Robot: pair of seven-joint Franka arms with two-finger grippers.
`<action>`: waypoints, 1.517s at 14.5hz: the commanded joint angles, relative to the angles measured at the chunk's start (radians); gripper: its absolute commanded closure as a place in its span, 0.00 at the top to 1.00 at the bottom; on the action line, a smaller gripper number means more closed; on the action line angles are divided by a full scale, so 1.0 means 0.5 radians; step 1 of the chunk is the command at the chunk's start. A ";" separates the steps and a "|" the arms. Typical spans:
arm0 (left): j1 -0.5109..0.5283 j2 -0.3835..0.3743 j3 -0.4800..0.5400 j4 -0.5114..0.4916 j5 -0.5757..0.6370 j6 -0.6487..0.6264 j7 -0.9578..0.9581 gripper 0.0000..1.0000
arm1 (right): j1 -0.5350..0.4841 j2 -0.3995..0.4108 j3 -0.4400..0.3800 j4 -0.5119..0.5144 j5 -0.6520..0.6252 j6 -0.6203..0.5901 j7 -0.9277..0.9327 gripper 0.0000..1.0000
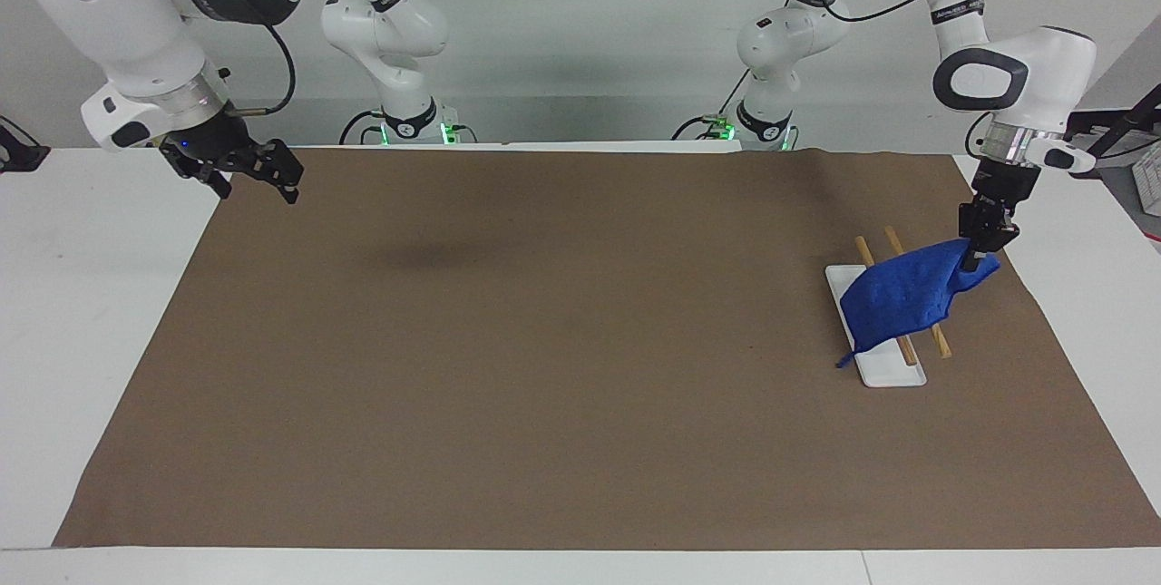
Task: Right arm passes towel to left arm to hang
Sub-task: 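Lower the towel onto the wooden rods and open the left gripper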
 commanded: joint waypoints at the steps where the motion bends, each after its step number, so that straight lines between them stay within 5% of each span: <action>1: 0.047 -0.046 -0.017 -0.045 -0.009 0.009 0.038 0.99 | -0.004 -0.019 0.006 -0.009 -0.009 -0.026 -0.001 0.99; 5: 0.140 -0.031 -0.017 0.071 0.094 -0.107 0.044 1.00 | -0.004 -0.019 0.006 -0.006 -0.009 -0.026 -0.001 0.99; 11: 0.115 0.137 -0.023 0.668 0.873 -0.833 0.026 1.00 | -0.004 -0.019 0.006 -0.009 -0.009 -0.023 -0.001 0.99; 16: -0.258 0.236 -0.033 1.184 1.453 -1.555 0.047 1.00 | -0.004 -0.019 0.006 -0.009 -0.009 -0.023 -0.001 0.99; 22: -0.600 0.398 -0.039 1.651 1.445 -2.325 0.338 1.00 | -0.004 -0.019 0.006 -0.009 -0.009 -0.026 -0.001 0.99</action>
